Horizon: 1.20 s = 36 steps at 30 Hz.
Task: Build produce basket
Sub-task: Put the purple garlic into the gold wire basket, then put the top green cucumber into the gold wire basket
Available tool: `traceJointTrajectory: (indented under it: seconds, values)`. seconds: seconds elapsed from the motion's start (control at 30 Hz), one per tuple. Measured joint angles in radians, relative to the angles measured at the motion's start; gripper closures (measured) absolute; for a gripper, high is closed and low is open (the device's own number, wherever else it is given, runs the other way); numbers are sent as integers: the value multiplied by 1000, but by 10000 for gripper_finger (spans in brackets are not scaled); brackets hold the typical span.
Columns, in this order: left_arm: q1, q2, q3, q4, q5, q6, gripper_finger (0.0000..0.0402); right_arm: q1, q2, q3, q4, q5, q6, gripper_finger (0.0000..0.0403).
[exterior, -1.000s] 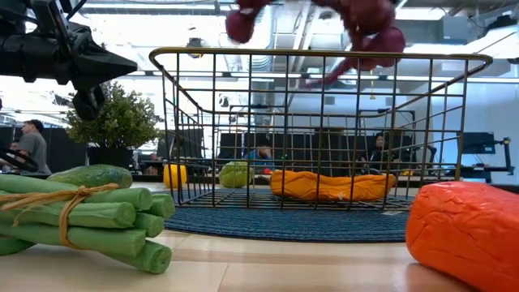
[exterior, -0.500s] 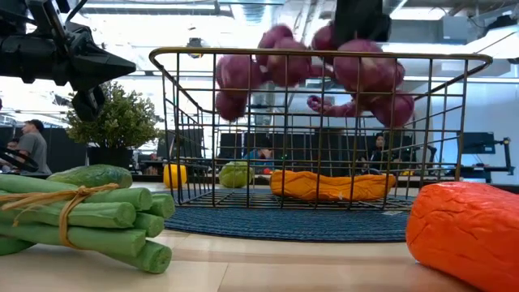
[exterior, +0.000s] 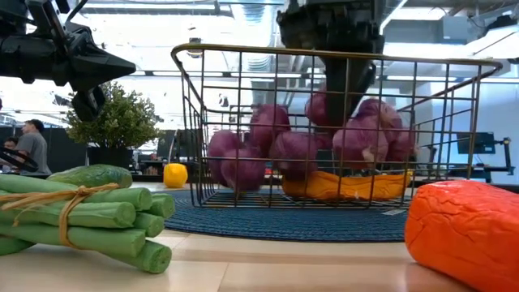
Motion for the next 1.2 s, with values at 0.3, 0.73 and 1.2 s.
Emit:
traceJointTrajectory:
  seconds: [0.3, 0.73, 1.2]
  values:
    - [0, 0, 0, -7, 0, 0, 401, 0, 8, 0, 33, -6, 4, 253]
    - [0, 0, 0, -6, 15, -8, 401, -1, 2, 59, -1, -6, 19, 77]
    - [-19, 34, 97, -248, -32, -107, 401, -21, 2, 557, -297, 150, -122, 101]
